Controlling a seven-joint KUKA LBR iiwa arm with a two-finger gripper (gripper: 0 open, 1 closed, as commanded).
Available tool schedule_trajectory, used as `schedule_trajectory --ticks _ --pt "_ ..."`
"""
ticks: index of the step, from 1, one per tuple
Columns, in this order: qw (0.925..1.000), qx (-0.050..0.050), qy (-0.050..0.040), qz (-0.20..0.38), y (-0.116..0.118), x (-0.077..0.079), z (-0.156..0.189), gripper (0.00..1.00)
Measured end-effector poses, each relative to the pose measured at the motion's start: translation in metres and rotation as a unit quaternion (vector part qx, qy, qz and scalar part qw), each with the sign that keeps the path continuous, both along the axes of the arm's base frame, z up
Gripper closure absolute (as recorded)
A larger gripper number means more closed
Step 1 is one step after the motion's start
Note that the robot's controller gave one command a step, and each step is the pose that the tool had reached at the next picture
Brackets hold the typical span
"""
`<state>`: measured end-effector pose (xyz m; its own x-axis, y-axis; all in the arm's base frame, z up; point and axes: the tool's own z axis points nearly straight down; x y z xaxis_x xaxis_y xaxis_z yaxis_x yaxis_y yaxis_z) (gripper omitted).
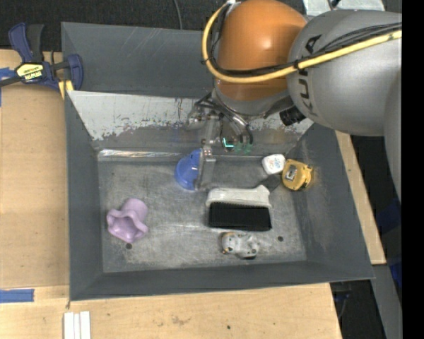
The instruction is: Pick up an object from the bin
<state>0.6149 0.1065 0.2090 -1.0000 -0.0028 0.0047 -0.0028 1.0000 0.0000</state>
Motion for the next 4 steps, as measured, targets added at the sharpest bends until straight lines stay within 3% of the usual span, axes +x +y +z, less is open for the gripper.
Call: schedule_trajectory --ticks 1,2,3,4 --pt "1.0 0.001 -0.0041 -0.001 0.0 0.002 0.005 0.0" --pt "0.9996 0.001 -0.0067 0.029 -0.006 -0.001 -0.035 0.0" --pt "0.9993 0.001 -0.005 0.038 -0.029 -0.014 -0.086 0.0" --pt "1.0 0.002 -0.006 -0.007 -0.043 0.0 -0.126 1.0"
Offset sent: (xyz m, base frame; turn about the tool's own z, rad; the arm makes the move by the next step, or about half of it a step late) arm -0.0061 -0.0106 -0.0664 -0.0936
